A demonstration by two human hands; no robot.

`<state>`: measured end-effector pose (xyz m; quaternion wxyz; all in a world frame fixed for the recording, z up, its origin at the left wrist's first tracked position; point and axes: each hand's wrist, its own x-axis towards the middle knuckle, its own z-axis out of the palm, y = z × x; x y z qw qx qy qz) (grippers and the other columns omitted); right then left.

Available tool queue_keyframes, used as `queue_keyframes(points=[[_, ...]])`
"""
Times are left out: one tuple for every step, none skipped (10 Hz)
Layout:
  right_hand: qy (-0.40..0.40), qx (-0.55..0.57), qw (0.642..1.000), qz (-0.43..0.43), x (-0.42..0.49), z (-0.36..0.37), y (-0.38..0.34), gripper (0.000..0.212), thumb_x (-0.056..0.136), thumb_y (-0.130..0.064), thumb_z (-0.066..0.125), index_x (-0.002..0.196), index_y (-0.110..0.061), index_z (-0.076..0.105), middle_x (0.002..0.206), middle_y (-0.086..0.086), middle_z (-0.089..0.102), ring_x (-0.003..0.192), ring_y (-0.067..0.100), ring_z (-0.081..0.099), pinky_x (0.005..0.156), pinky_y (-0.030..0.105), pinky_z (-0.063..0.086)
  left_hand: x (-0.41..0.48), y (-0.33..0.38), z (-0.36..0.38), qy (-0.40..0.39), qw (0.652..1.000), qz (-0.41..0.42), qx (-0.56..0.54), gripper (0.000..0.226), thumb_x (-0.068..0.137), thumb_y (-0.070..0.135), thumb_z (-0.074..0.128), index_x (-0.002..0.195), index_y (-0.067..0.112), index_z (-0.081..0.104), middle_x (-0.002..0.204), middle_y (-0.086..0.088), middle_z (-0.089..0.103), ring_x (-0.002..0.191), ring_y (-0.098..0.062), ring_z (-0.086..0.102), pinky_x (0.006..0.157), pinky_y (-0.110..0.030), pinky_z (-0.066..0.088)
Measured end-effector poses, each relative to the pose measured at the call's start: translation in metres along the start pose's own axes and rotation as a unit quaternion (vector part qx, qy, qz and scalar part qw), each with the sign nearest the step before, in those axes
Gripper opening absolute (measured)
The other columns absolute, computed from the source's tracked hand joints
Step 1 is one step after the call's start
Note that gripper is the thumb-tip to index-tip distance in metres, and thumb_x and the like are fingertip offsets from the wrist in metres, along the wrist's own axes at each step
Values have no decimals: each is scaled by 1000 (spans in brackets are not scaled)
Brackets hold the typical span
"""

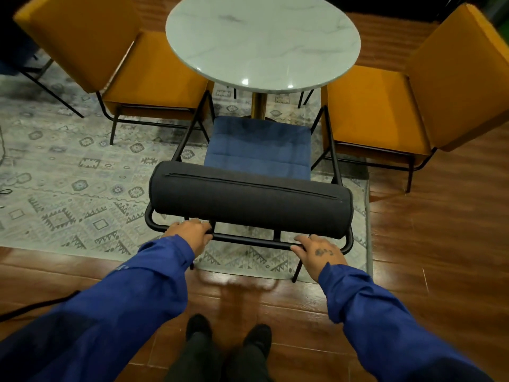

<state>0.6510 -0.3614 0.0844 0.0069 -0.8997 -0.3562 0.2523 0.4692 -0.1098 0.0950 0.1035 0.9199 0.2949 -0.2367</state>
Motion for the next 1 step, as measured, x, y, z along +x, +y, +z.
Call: queue_keyframes(points=[[67,63,996,-9,-21,-13,-8,47,95,-53,34,133,-28,47,117,6,60,108,29,57,91,40,47,-18,15,-18,54,997,17,-43,36,95,38,41,124,21,54,124,-8,59,108,-31,59,88,-41,47]])
